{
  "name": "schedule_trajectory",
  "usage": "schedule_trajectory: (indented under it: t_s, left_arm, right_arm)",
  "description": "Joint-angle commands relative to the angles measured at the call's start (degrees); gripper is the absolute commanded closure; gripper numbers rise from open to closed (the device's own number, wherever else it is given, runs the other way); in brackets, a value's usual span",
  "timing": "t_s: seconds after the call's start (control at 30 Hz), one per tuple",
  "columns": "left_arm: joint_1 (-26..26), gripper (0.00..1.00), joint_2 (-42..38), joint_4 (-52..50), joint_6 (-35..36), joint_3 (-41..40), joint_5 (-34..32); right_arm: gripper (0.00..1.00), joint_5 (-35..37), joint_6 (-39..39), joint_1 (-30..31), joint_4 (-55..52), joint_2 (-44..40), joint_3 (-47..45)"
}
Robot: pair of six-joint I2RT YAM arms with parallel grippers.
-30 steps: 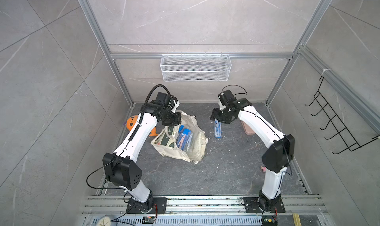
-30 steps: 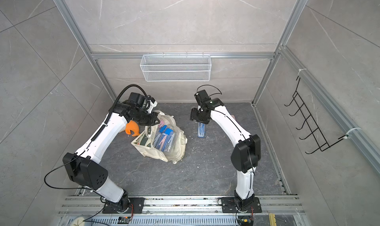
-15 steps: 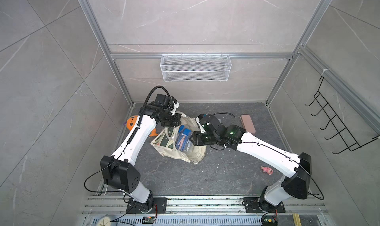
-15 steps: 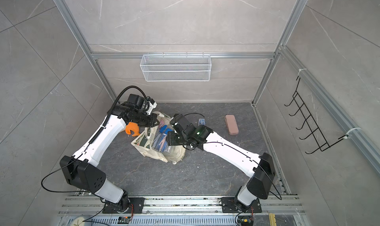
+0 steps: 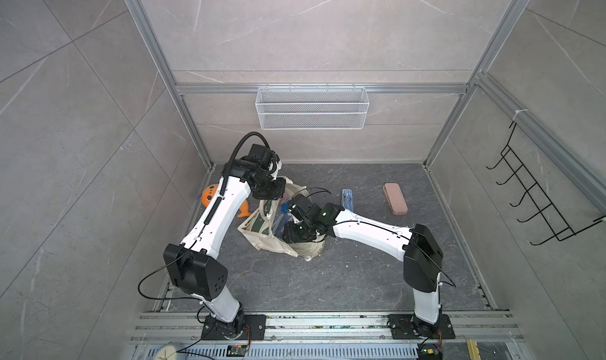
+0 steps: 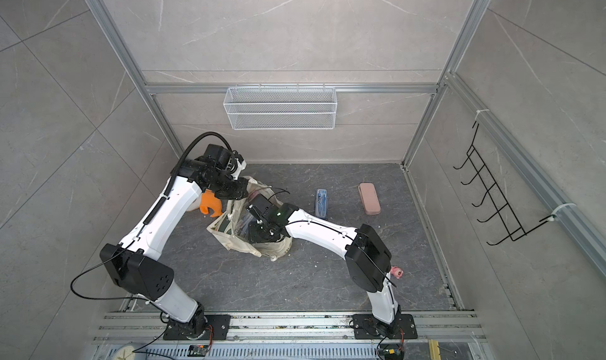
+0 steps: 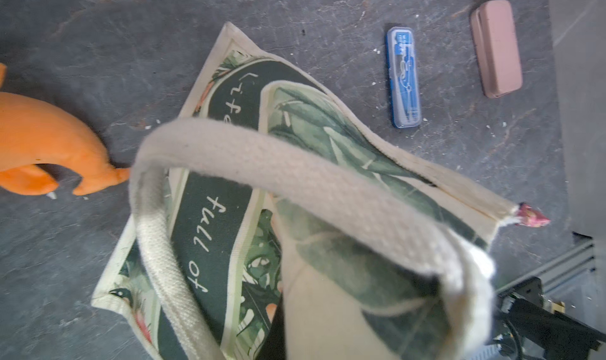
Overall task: Take out the compass set from the canvas bag
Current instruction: Adjust the canvas bag at the center of the board.
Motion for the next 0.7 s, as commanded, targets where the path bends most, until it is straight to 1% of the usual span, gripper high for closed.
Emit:
schedule_trajectory:
  t_s: [0.0, 0.03, 0.1, 0.13, 0.2, 0.27, 0.47, 0.57, 0.67]
  left_arm:
    - [0.26, 0.85, 0.48, -5.01, 1.31, 3.4, -8.12]
    - [0.26, 0.77, 0.54, -5.44, 1.1, 3.45, -9.26]
    - [0.33, 0.66, 0.82, -6.49, 1.29, 3.45, -10.26]
    - [0.27, 0.62, 0.9, -7.07, 1.24, 3.26, -10.67]
    - [0.31, 0.57, 0.93, -7.89, 1.01, 2.8, -11.42]
    - [0.29, 0.55, 0.85, -8.89, 0.52, 2.38, -11.68]
    - [0.26, 0.53, -1.53, -10.45, -1.04, -0.05, -10.02]
    - [0.29, 0.51, -3.27, -10.26, -1.93, -2.09, -9.0]
    - [0.26, 0.49, -4.14, -10.44, -2.59, -2.46, -7.67]
  right_arm:
    - [0.49, -2.85, 0.37, -0.26, -2.11, 2.65, 5.57]
    - [0.49, -3.16, 0.37, -0.46, -2.71, 3.52, 7.03]
    - [0.49, -3.74, 0.33, -0.62, -3.36, 5.0, 9.35]
    - [0.49, -3.75, 0.37, -0.83, -4.21, 5.84, 10.88]
    - [0.49, -3.83, 0.28, -1.56, -6.28, 7.75, 14.1]
    - [0.49, -3.91, 0.44, -2.5, -8.24, 9.27, 16.99]
    - [0.48, -5.76, 1.27, -5.29, -9.48, 11.87, 22.07]
    - [0.48, -6.12, 1.17, -6.62, -11.89, 14.39, 26.55]
    - [0.48, -6.38, 0.88, -7.49, -14.62, 17.31, 32.76]
